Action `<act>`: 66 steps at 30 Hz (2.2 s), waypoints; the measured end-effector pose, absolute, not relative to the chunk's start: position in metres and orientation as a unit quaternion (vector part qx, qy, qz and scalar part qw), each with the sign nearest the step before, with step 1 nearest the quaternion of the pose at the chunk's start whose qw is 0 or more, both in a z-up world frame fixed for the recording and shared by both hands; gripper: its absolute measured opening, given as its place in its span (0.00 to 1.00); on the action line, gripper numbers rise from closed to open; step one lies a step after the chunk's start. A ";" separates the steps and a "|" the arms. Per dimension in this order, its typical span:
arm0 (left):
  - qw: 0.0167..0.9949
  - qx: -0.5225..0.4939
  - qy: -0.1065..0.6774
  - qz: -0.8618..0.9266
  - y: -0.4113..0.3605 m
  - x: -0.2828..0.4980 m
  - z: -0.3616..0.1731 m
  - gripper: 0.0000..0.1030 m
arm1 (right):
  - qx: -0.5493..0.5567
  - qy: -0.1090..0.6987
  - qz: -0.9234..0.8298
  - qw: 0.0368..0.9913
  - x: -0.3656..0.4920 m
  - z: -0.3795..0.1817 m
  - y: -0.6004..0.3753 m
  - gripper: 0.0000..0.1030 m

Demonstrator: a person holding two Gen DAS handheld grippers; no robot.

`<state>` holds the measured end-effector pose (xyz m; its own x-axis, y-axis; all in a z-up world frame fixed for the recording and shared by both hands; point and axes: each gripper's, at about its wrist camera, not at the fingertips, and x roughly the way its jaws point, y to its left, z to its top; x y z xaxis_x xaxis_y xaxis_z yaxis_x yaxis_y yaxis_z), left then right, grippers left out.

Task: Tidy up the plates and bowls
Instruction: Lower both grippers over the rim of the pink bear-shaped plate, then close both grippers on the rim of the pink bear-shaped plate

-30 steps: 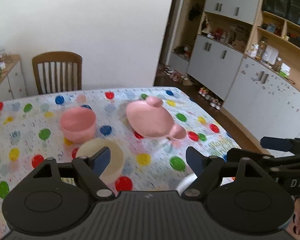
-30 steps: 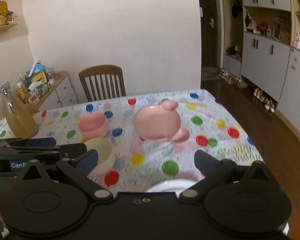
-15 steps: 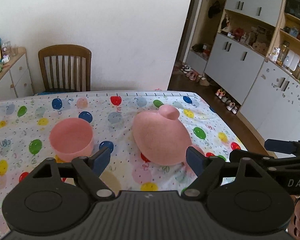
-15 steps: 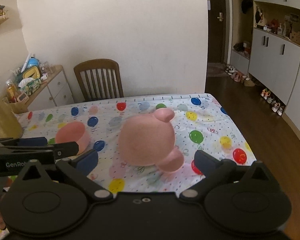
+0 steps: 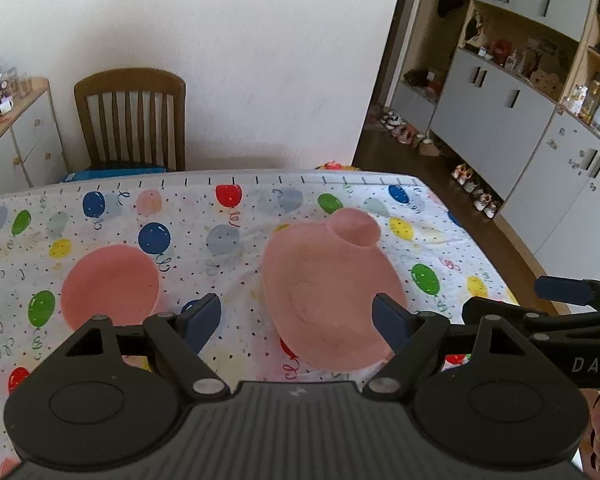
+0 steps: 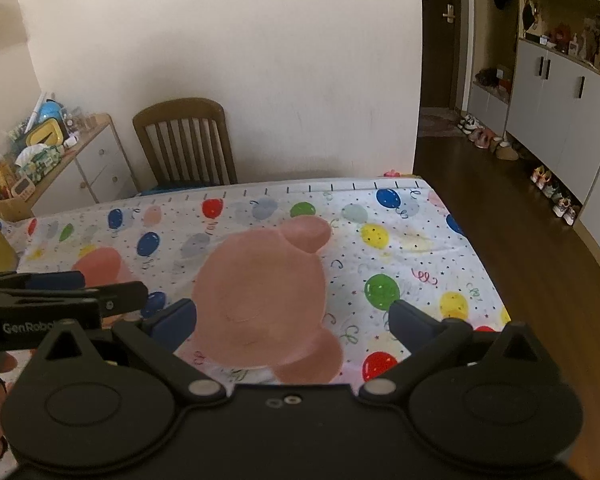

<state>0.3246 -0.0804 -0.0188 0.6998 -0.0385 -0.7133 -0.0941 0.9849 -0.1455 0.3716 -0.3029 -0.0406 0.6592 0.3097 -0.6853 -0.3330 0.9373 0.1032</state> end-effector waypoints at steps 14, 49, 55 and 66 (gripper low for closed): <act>0.897 -0.087 0.431 0.038 -0.065 0.390 -0.070 0.80 | -0.036 0.425 0.190 0.884 0.443 -0.092 -0.296 0.96; 0.875 -0.131 0.464 0.034 -0.059 0.430 -0.123 0.18 | -0.021 0.479 0.198 0.855 0.508 -0.145 -0.284 0.05; 0.873 -0.134 0.467 0.032 -0.058 0.426 -0.121 0.18 | -0.025 0.480 0.195 0.855 0.504 -0.144 -0.286 0.04; 0.880 -0.141 0.454 0.022 -0.063 0.404 -0.096 0.18 | -0.029 0.477 0.187 0.858 0.480 -0.124 -0.293 0.04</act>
